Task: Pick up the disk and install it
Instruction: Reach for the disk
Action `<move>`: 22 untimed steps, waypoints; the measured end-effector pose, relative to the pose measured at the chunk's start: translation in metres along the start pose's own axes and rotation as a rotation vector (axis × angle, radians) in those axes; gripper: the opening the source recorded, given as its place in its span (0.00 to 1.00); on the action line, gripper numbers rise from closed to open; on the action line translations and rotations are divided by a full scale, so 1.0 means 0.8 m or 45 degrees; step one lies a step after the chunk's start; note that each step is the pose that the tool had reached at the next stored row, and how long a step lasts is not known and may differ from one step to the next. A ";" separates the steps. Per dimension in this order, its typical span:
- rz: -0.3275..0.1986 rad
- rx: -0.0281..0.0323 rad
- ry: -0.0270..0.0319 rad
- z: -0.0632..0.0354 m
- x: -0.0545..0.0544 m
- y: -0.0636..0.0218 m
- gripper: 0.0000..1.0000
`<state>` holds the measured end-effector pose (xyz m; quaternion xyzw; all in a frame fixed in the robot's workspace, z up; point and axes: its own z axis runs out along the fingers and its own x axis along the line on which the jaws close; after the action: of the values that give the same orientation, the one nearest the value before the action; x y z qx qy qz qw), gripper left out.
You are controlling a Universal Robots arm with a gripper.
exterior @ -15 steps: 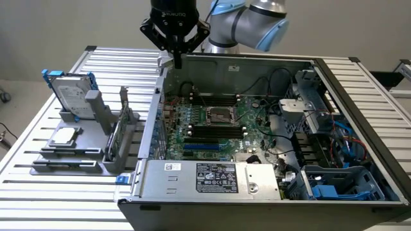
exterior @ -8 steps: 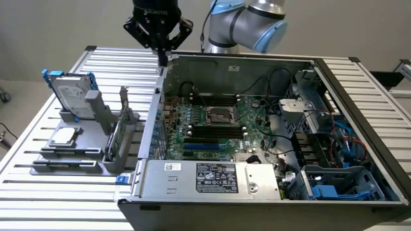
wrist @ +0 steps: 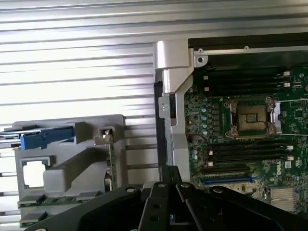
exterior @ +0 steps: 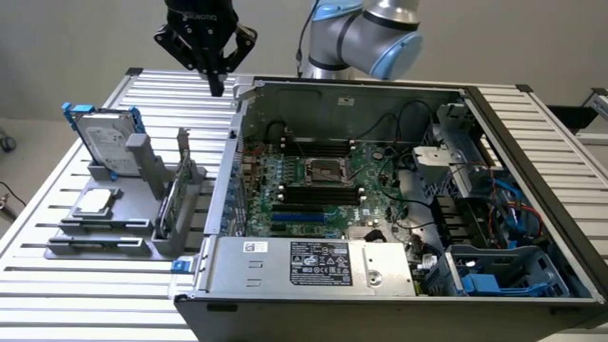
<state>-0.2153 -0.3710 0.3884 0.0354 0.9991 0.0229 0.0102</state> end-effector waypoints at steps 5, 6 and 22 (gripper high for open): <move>0.000 0.0004 -0.0001 0.001 0.029 0.001 0.11; 0.000 0.0004 -0.0001 0.001 0.034 0.002 0.11; 0.000 0.0031 -0.0003 0.003 0.126 0.004 0.11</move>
<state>-0.3154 -0.3605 0.3842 0.0354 0.9991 0.0217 0.0103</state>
